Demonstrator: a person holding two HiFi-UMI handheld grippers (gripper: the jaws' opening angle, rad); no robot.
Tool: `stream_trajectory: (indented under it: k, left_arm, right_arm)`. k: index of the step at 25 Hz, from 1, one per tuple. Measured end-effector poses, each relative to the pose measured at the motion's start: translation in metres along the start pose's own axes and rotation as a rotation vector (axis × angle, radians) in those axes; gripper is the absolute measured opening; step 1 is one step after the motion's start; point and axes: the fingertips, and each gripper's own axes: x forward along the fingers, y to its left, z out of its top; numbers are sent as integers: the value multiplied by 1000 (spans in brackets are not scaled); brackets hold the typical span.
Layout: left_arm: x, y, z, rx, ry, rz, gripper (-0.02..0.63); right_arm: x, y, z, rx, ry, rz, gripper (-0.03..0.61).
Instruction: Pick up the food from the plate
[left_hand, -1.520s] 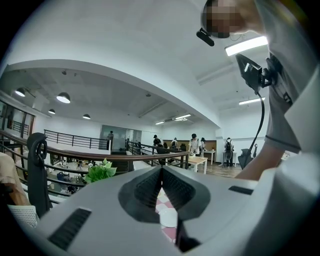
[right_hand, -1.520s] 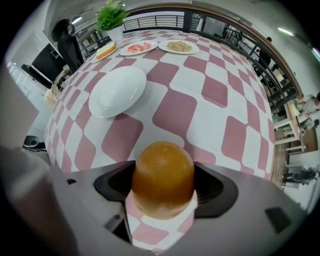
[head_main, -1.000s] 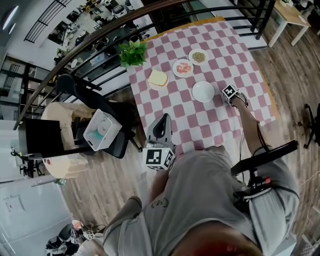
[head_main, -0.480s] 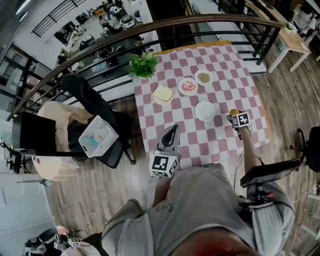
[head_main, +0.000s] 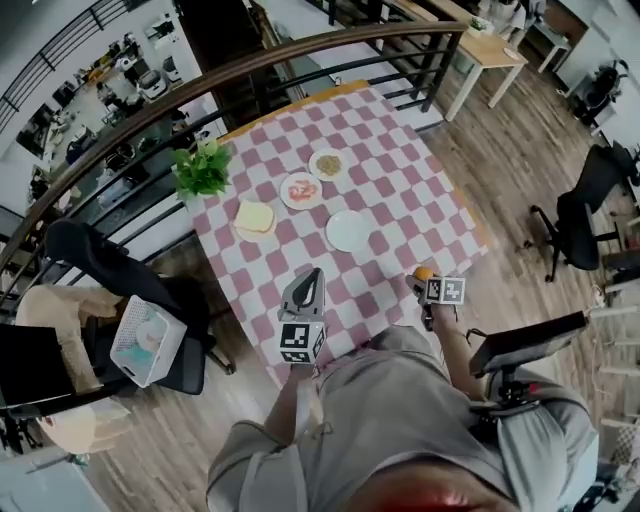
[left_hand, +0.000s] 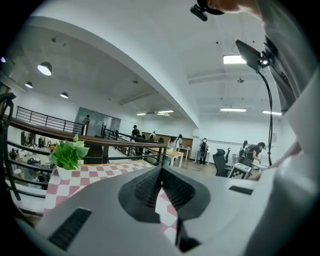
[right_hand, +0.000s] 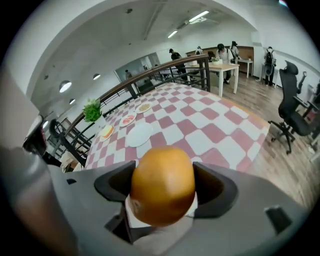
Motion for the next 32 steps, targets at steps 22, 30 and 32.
stream_trajectory:
  k: [22,30,32]
  left_arm:
    - [-23,-10,13,-7,-29,-1,9]
    - [-129,18,-12,21,61,258,9]
    - [-155,28,-19,-5,71,353,9]
  right_arm:
    - [73,5,43,-522,120,-48,347]
    - [138,-39,59,-580,343,-149,351]
    - [139,-43,61,-579,375,-148,367]
